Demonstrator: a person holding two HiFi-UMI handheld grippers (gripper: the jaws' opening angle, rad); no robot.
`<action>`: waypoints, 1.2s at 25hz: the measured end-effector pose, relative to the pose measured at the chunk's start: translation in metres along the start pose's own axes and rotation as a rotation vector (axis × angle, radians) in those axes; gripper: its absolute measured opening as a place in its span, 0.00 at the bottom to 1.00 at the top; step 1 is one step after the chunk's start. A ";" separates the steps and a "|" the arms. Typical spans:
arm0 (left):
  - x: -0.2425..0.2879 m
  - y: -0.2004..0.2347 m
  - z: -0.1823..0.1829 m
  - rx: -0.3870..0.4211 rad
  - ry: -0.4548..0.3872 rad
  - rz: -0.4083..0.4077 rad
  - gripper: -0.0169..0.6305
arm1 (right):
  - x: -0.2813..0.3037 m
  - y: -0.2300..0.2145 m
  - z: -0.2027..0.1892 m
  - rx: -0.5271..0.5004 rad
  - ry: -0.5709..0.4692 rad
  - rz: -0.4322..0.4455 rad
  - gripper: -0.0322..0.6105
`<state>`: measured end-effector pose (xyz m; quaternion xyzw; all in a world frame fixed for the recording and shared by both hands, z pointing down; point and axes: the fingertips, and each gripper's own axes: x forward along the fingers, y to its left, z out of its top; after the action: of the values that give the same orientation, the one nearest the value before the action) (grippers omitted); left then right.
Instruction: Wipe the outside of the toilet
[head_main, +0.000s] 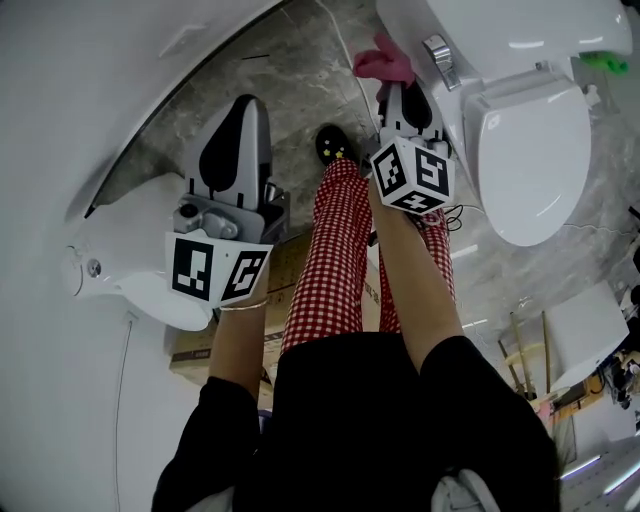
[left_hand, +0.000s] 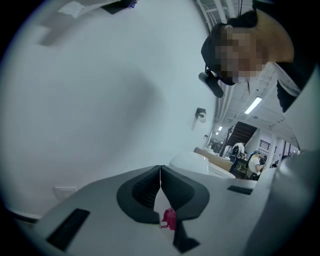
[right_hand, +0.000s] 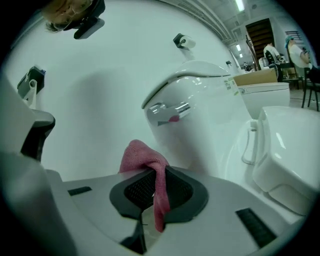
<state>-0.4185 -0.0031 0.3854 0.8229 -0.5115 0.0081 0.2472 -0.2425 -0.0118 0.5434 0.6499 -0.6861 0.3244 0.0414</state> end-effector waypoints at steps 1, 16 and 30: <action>0.000 -0.002 -0.001 0.000 0.000 -0.003 0.04 | -0.008 -0.005 -0.003 0.008 0.004 -0.009 0.14; -0.005 -0.015 -0.013 0.045 0.034 -0.002 0.04 | -0.024 -0.069 -0.011 0.144 -0.026 -0.207 0.14; -0.022 0.016 -0.007 -0.005 0.006 0.059 0.04 | 0.024 -0.046 -0.009 0.216 -0.036 -0.216 0.14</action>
<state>-0.4404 0.0126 0.3923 0.8069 -0.5348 0.0166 0.2502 -0.2070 -0.0261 0.5801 0.7263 -0.5739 0.3783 -0.0062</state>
